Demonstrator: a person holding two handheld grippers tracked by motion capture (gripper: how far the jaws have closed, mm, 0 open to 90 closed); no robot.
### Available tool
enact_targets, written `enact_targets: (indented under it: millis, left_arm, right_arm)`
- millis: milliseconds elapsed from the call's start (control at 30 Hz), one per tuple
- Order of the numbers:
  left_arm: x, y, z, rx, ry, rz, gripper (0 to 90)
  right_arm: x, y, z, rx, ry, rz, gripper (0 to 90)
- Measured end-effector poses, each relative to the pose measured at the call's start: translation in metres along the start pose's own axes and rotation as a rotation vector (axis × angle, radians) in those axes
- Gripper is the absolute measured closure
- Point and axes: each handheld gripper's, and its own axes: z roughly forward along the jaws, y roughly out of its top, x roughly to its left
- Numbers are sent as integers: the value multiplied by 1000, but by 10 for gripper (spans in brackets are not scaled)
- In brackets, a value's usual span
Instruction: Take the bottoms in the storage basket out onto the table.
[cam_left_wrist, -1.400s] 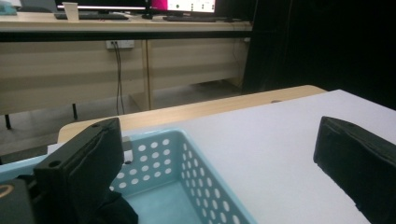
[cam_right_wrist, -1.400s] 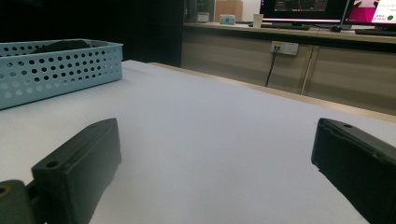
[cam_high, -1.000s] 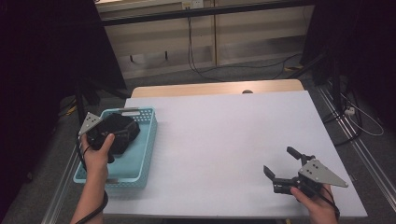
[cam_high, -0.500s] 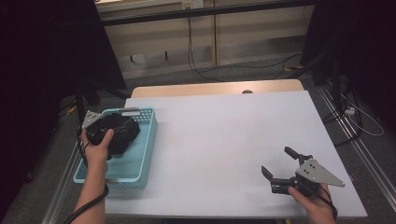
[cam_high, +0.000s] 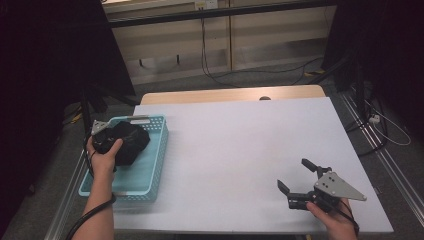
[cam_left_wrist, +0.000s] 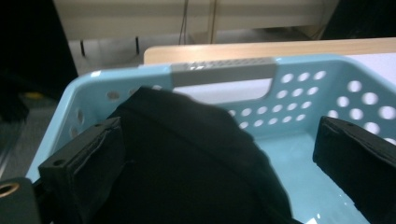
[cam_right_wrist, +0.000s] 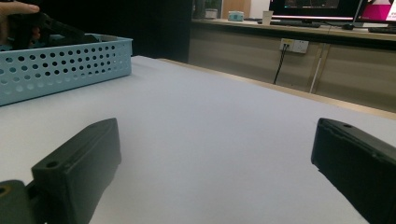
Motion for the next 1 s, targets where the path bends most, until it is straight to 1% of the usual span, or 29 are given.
enact_targets:
  millis: [33,67,100,167,267,300,333,367,500,567,600,667,700,733,767,800,833,867,900,933,1000]
  left_arm:
    - [0,0,0,0,0,0,25]
    - [1,-1,4,28,6,2,24]
    - [1,-1,4,28,6,2,23]
    - [1,-3,7,55,15,24,23]
    - [2,-5,12,84,19,23,23]
    - [3,-6,13,95,20,39,20]
    - [2,-7,16,115,26,84,14]
    - [1,-7,17,126,30,94,13]
    - [-1,-7,18,131,32,99,0]
    - [-3,-7,18,149,26,119,0]
    - [-5,-7,18,160,16,137,0]
    - [-7,-7,18,167,-9,126,1]
    - [-8,-7,19,169,-31,97,17]
    - [-9,-9,20,175,-56,55,23]
    - [-10,-11,22,189,-68,34,23]
    - [-10,-11,22,189,-68,34,22]
    - [-14,-11,24,206,-64,60,22]
    - [-15,-11,24,214,-81,65,22]
    - [-15,-11,24,214,-81,65,22]
    - [-16,-10,24,213,-96,55,22]
    - [-16,-9,23,206,-113,41,26]
  right_arm:
    - [0,0,0,-1,1,0,6]
    - [0,0,-1,-1,2,1,6]
    - [0,0,-1,-1,2,1,6]
    - [0,0,0,2,0,1,6]
    - [-1,-1,0,2,0,5,6]
    - [-1,-1,0,3,2,7,6]
    - [0,0,0,3,5,6,6]
    - [0,0,0,2,7,5,6]
    - [0,0,-1,0,6,4,6]
    - [0,0,-1,-2,7,6,6]
    - [-1,0,-1,-1,7,8,6]
    - [0,0,-1,0,9,5,7]
    - [0,0,-1,2,11,5,7]
    - [1,0,0,0,13,3,7]
    - [1,0,0,1,15,1,7]
    - [1,0,0,1,13,0,7]
    - [1,0,0,1,12,0,7]
    - [1,0,0,1,13,1,7]
    - [1,0,0,1,13,1,7]
    - [1,0,-1,1,10,3,7]
    - [0,0,-1,1,7,7,7]
